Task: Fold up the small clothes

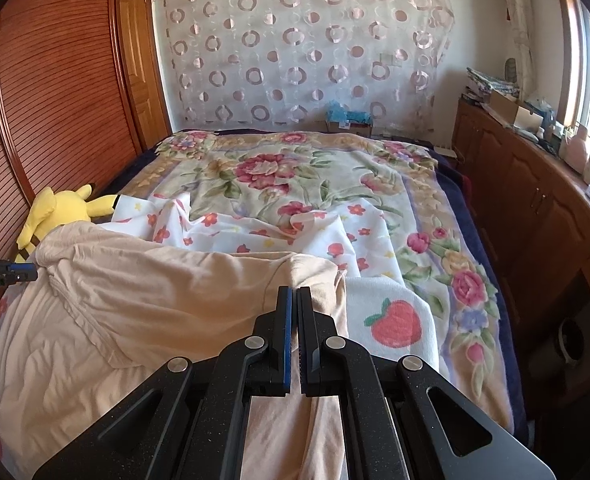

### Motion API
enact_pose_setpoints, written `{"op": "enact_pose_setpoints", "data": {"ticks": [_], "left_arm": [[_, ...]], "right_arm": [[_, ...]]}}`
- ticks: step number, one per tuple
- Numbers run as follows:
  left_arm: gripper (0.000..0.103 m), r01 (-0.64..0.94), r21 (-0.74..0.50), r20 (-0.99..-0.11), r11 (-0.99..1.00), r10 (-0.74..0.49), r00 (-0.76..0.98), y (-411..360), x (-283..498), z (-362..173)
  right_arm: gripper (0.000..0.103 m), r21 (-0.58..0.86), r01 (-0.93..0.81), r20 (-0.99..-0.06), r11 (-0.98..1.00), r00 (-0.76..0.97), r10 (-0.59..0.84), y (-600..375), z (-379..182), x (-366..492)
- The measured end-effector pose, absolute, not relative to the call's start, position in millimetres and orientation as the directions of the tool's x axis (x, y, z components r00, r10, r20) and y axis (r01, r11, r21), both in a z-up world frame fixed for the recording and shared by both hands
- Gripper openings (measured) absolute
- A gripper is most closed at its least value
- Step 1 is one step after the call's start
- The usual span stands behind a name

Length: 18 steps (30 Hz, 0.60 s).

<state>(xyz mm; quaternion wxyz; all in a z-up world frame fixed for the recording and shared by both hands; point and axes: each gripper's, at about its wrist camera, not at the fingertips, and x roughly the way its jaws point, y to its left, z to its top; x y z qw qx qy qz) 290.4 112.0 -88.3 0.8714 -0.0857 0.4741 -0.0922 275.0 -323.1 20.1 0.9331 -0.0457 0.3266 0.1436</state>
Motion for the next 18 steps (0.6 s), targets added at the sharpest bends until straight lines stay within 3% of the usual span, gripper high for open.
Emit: {"op": "enact_pose_setpoints", "data": {"ticks": [8,9,10,11,18], "left_arm": [[0.037,-0.01,-0.323,-0.779,0.946,-0.26,0.57,126.9,318.8,-88.6],[0.032,-0.007,-0.331,-0.768,0.943,-0.265,0.583,127.6,319.7,-86.6],[0.006,0.008,-0.329,-0.758,0.944,-0.27,0.593,126.3,320.4,-84.4],[0.002,0.019,-0.313,-0.76,0.95,-0.263,0.594,124.0,321.6,-81.8],[0.002,0.075,-0.278,-0.65,0.957,-0.246,0.719,119.7,292.6,-20.3]], "right_arm": [[0.002,0.02,-0.298,-0.628,0.954,0.739,0.244,-321.9,16.1,276.1],[0.002,0.022,-0.297,-0.628,0.955,0.739,0.245,-321.9,15.9,276.1],[0.002,0.024,-0.297,-0.628,0.955,0.738,0.246,-321.9,15.9,275.8],[0.002,0.026,-0.298,-0.628,0.954,0.738,0.247,-322.0,16.0,275.7],[0.002,0.027,-0.304,-0.597,0.952,0.759,0.26,-323.8,27.5,263.4]]}}
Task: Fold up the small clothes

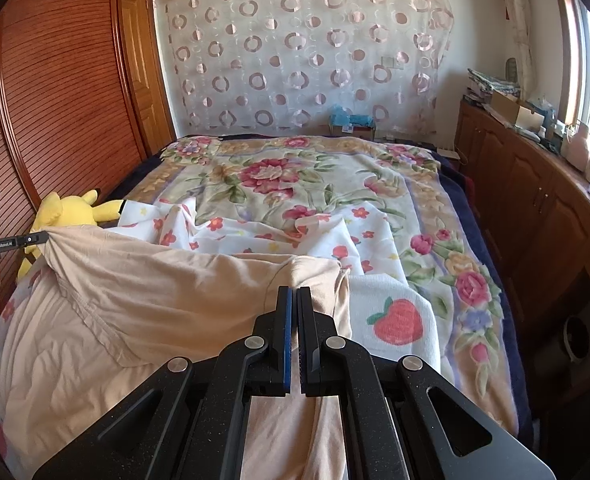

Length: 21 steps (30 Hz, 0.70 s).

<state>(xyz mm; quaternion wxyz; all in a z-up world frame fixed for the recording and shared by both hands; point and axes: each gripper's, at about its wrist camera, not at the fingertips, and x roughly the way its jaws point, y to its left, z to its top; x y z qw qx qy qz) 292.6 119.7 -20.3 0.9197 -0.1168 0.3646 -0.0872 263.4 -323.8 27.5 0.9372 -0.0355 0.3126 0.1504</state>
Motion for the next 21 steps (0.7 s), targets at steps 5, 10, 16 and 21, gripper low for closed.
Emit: {"op": "enact_pose_setpoints", "data": {"ticks": [5,10,16,21], "left_arm": [[0.002,0.117,-0.251,-0.582,0.961,-0.247,0.775,119.1,260.3,25.2],[0.002,0.148,-0.244,-0.543,0.958,-0.261,0.798,120.7,221.3,45.0],[0.002,0.173,-0.232,-0.52,0.957,-0.272,0.81,116.8,159.5,37.6],[0.002,0.156,-0.23,-0.527,0.96,-0.258,0.81,121.0,113.6,19.4]], "right_arm": [[0.002,0.032,-0.302,-0.532,0.953,0.802,0.272,-328.8,50.3,241.8],[0.002,0.015,-0.305,-0.475,0.952,0.836,0.275,-336.1,71.7,203.2],[0.002,-0.001,-0.309,-0.448,0.951,0.85,0.276,-350.5,67.9,137.2],[0.002,0.004,-0.309,-0.443,0.951,0.852,0.279,-361.8,54.5,81.7]]}}
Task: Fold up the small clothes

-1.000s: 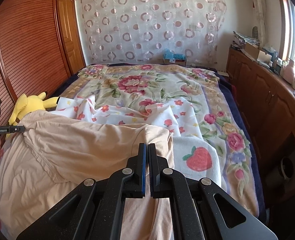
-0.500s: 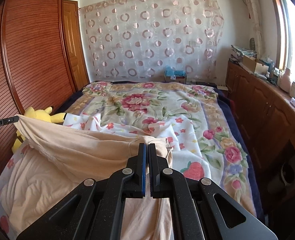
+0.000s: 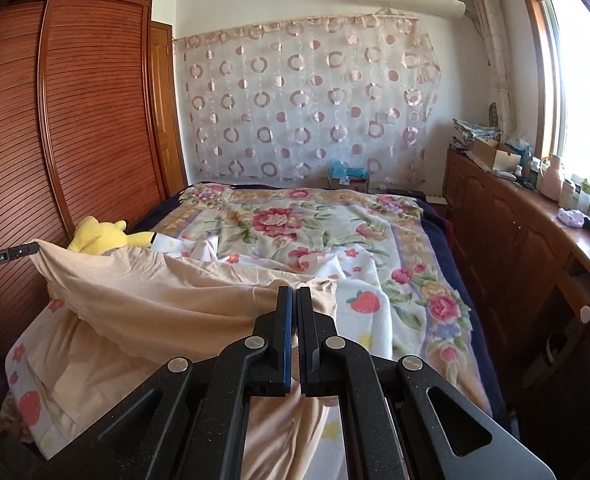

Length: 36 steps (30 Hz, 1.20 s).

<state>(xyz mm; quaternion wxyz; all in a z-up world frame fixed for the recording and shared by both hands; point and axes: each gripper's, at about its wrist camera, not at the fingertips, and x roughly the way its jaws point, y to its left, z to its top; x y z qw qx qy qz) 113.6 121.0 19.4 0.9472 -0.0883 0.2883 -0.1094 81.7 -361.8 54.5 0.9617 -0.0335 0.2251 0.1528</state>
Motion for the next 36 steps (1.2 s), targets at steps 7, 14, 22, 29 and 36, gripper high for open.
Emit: {"op": "enact_pose_setpoints", "data": {"ticks": [7,14,22,29,36], "left_arm": [[0.002,0.116,-0.222,-0.549,0.968,-0.222,0.806,128.1,55.6,-8.9],[0.002,0.074,-0.212,-0.65,0.975,-0.197,0.734,126.4,42.8,-59.3],[0.002,0.063,-0.219,-0.666,0.974,-0.196,0.719,129.0,33.9,-70.2],[0.012,0.051,-0.215,-0.698,0.975,-0.19,0.691,133.0,26.7,-83.5],[0.038,0.066,-0.234,-0.717,0.97,-0.218,0.662,134.2,26.0,-91.5]], "right_arm": [[0.002,0.019,-0.324,-0.479,0.946,0.827,0.293,-362.5,33.5,28.0],[0.002,0.067,-0.37,-0.491,0.927,0.796,0.353,-359.2,36.5,23.7],[0.002,0.043,-0.375,-0.455,0.926,0.818,0.352,-370.0,51.0,11.2],[0.002,0.074,-0.283,-0.624,0.956,0.735,0.266,-391.3,-25.7,2.3],[0.008,0.037,-0.221,-0.68,0.975,0.709,0.187,-397.6,-50.6,12.6]]}}
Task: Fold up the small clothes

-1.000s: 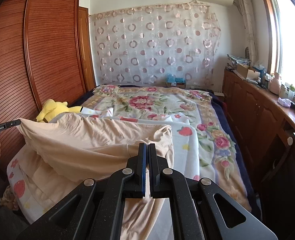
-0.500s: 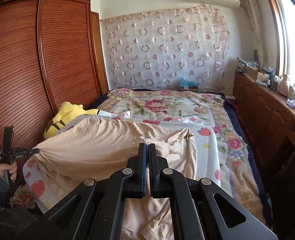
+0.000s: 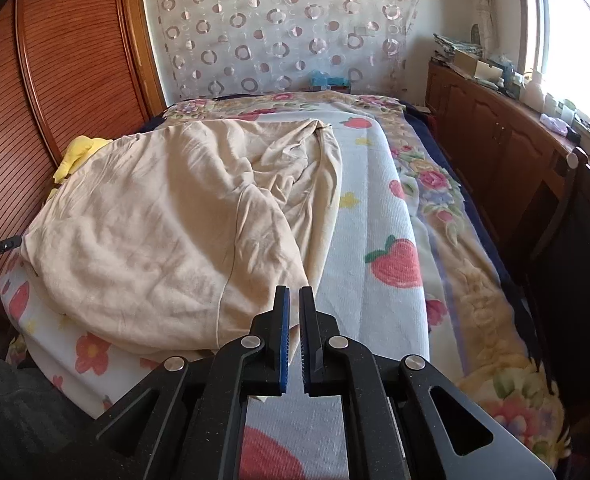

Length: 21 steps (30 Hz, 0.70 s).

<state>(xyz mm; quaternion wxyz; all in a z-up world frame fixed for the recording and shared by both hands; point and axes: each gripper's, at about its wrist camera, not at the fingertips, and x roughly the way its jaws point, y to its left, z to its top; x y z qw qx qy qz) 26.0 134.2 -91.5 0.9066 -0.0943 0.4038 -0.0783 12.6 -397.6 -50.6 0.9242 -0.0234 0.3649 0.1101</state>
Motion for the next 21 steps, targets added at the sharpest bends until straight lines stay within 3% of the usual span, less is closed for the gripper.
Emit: {"op": "enact_pose_setpoints", "data": {"ticks": [4,14,17,19,21], "left_arm": [[0.042,0.073,-0.228,-0.728,0.971,-0.22,0.649,127.5,28.3,-95.4],[0.042,0.059,-0.172,-0.74,0.983,-0.169,0.651,114.9,28.1,-103.6],[0.028,0.078,-0.172,-0.739,0.982,-0.181,0.649,113.0,25.4,-103.7],[0.009,0.097,-0.212,-0.73,0.972,-0.224,0.646,114.6,24.1,-103.1],[0.006,0.099,-0.21,-0.71,0.973,-0.221,0.669,116.8,19.0,-97.2]], "right_arm": [[0.027,0.025,-0.217,-0.67,0.976,0.721,0.178,-392.0,-48.8,9.6],[0.03,-0.008,-0.207,-0.694,0.978,0.705,0.144,-369.8,-85.3,19.1],[0.04,-0.004,-0.184,-0.678,0.983,0.723,0.133,-370.0,-85.0,20.7],[0.048,0.016,-0.169,-0.665,0.985,0.734,0.137,-373.9,-86.2,20.9],[0.049,0.009,-0.173,-0.643,0.985,0.753,0.138,-373.4,-89.7,17.8]]}}
